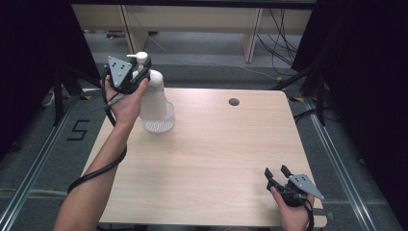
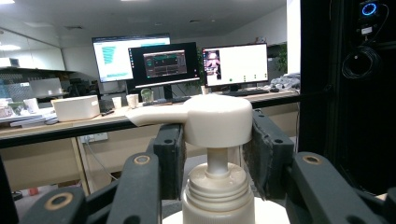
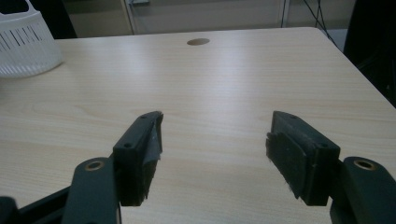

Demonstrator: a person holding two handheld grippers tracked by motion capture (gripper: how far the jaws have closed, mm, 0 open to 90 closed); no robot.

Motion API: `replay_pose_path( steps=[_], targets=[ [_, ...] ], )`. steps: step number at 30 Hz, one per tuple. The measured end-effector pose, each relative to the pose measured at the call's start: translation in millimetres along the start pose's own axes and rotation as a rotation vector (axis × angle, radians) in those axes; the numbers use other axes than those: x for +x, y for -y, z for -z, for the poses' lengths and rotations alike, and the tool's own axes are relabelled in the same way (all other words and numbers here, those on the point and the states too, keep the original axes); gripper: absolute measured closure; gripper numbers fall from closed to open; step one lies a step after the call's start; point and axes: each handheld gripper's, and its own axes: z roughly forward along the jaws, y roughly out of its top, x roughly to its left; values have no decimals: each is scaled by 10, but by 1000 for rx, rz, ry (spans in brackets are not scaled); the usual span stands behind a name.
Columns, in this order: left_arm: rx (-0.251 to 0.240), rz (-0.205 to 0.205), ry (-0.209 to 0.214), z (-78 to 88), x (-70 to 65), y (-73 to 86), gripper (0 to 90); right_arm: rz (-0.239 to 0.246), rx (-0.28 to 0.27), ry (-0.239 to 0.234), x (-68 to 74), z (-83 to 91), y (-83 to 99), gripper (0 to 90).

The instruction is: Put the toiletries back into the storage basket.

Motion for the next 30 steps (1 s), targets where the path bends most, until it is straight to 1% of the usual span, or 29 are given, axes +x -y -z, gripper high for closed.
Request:
replay_pose_path(
  steps=[1, 5, 7, 8, 9, 10, 11, 12, 13, 14, 16, 17, 18, 19, 20, 22, 23, 24, 25, 26, 30],
  targets=[
    [1, -1, 0, -9, 0, 3, 592, 19, 0, 0, -13, 0, -3, 356],
    [3, -5, 2, -44, 4, 9, 592, 22, -2, 1, -15, -1, -4, 356],
    [3, -4, 3, -62, 6, 10, 592, 4, 6, -4, -1, 3, -3, 356],
    [4, -6, 3, -70, 7, 9, 592, 17, 1, -1, -10, 1, -3, 356],
    [6, -7, 2, -75, 8, 9, 592, 5, 3, -6, -2, 0, -1, 356],
    [3, -7, 2, -87, 7, 9, 592, 17, 0, -2, -11, 0, -1, 356],
    [3, -7, 2, -93, 7, 8, 592, -3, 7, -12, -2, 1, 1, 356],
    [4, -7, 2, -100, 7, 7, 592, -2, 4, -11, -3, -1, 3, 356],
    [5, -9, 2, -108, 8, 7, 592, -19, 3, -2, 14, 2, 5, 356],
    [5, -10, 1, -116, 9, 7, 592, 1, 4, -10, -4, 0, 3, 356],
    [6, -11, 1, -134, 9, 11, 592, 0, 1, -10, -5, -3, 4, 356],
    [6, -9, 1, -143, 7, 15, 592, -12, 0, 0, 7, 1, 5, 356],
    [7, -10, 1, -148, 8, 17, 592, 21, 0, 2, -17, 0, 0, 356],
    [9, -9, 3, -155, 7, 20, 592, 22, -1, 2, -18, 0, -1, 356],
    [8, -8, 4, -165, 5, 25, 592, -14, 1, 0, 9, 0, 5, 356],
    [13, -9, 5, -181, 4, 32, 592, 3, 2, -5, -2, 0, 2, 356],
    [12, -10, 6, -189, 4, 34, 592, 30, -4, 1, -20, -2, -2, 356],
    [14, -12, 7, -196, 5, 35, 592, 32, -5, 4, -22, -3, -2, 356],
    [13, -11, 7, -206, 4, 36, 592, 18, 0, -12, -14, -8, 0, 356],
    [14, -10, 6, -215, 4, 37, 592, 27, -2, -1, -19, -4, -2, 356],
    [19, -16, 3, -247, 9, 48, 592, 26, 0, -1, -19, -3, -2, 356]
  ],
)
